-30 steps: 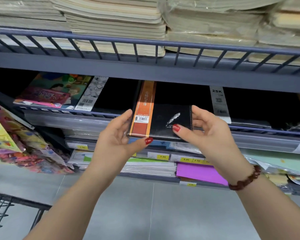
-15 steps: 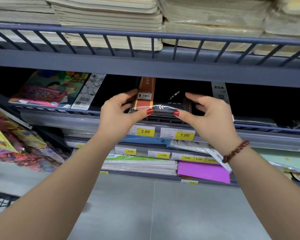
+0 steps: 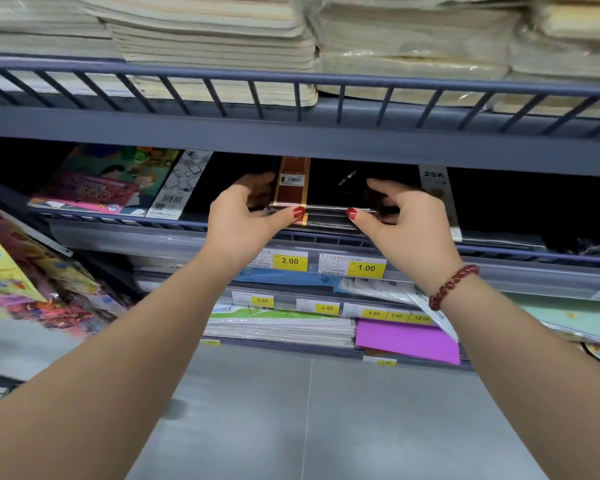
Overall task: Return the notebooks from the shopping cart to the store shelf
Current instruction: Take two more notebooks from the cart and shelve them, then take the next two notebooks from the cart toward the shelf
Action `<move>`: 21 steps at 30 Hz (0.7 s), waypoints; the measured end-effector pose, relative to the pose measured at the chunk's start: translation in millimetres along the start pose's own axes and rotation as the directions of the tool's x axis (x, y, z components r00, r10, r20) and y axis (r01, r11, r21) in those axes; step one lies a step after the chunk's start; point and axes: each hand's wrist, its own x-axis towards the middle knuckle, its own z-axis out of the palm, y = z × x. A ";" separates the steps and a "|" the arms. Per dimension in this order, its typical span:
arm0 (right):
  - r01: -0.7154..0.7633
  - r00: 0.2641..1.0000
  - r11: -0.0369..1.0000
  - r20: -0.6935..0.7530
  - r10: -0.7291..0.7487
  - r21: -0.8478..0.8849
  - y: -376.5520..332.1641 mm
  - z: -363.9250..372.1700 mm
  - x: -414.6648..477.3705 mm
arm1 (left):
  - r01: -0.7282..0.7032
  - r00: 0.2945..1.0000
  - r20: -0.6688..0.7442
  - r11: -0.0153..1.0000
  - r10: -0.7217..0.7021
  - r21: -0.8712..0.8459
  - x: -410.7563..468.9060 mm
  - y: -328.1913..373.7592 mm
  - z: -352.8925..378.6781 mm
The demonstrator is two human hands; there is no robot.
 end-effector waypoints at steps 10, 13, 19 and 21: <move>0.344 0.936 0.851 0.218 -0.276 -0.398 -28.1 -40.4 -57.6 | -0.036 0.997 -0.045 0.905 0.061 0.424 -87.0 11.7 -73.6; 0.421 0.900 0.818 0.295 -0.321 -0.392 -59.4 -43.6 -73.9 | -0.013 0.998 -0.045 0.808 0.048 0.589 -122.5 27.3 -112.2; 0.571 0.799 0.753 0.432 -0.418 -0.327 -138.5 -24.1 -112.1 | 0.064 0.994 -0.109 0.687 0.023 0.723 -198.7 59.1 -196.1; 0.631 0.752 0.711 0.468 -0.464 -0.310 -168.2 -13.6 -126.0 | 0.107 0.990 -0.139 0.643 -0.002 0.758 -229.1 66.5 -229.0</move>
